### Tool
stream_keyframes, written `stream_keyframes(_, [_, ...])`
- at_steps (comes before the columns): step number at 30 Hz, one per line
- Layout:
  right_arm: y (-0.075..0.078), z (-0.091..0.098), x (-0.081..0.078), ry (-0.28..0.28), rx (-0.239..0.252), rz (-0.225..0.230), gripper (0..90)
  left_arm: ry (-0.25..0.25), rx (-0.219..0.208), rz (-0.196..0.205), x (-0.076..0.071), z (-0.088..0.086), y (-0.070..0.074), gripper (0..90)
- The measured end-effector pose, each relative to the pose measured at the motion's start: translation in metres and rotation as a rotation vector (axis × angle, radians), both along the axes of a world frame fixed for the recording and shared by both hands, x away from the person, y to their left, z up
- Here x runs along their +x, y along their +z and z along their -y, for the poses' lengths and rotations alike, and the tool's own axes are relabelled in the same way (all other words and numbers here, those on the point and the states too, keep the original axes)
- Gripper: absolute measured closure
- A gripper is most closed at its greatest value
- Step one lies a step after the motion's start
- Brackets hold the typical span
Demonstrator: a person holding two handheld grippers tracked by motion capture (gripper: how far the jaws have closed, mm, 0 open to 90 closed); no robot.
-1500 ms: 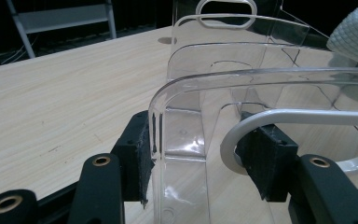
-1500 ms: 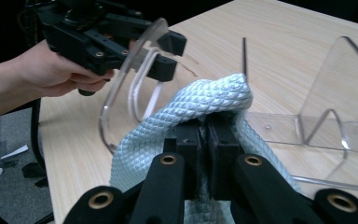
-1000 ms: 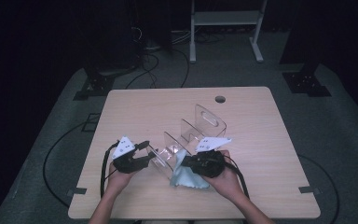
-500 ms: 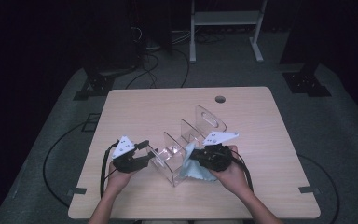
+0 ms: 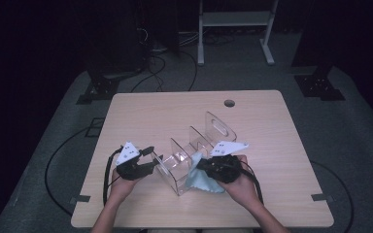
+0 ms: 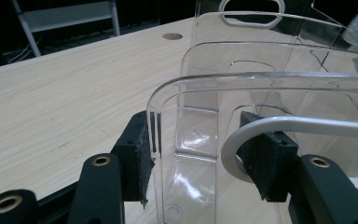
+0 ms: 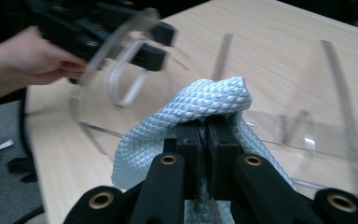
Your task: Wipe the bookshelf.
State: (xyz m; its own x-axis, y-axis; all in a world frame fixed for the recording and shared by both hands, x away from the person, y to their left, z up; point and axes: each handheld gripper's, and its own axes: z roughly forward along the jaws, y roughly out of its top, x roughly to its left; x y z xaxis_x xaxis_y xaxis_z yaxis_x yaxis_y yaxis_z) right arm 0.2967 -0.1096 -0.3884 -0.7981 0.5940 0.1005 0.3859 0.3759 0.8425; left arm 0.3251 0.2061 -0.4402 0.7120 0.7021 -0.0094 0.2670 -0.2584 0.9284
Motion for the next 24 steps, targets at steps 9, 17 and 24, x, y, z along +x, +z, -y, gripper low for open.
stream_keyframes(9, [-0.002,0.034,0.018,-0.110,0.036,-0.022,84.7,0.009,-0.004,0.002,0.000,0.001,-0.001,46.4])
stream_keyframes(17, [-0.002,0.014,0.007,-0.033,0.025,-0.009,84.6,0.010,-0.004,0.000,0.000,0.001,-0.001,46.2])
stream_keyframes(24, [-0.002,0.037,0.019,-0.103,0.019,-0.009,84.7,0.009,-0.009,0.000,0.000,0.000,-0.001,46.2])
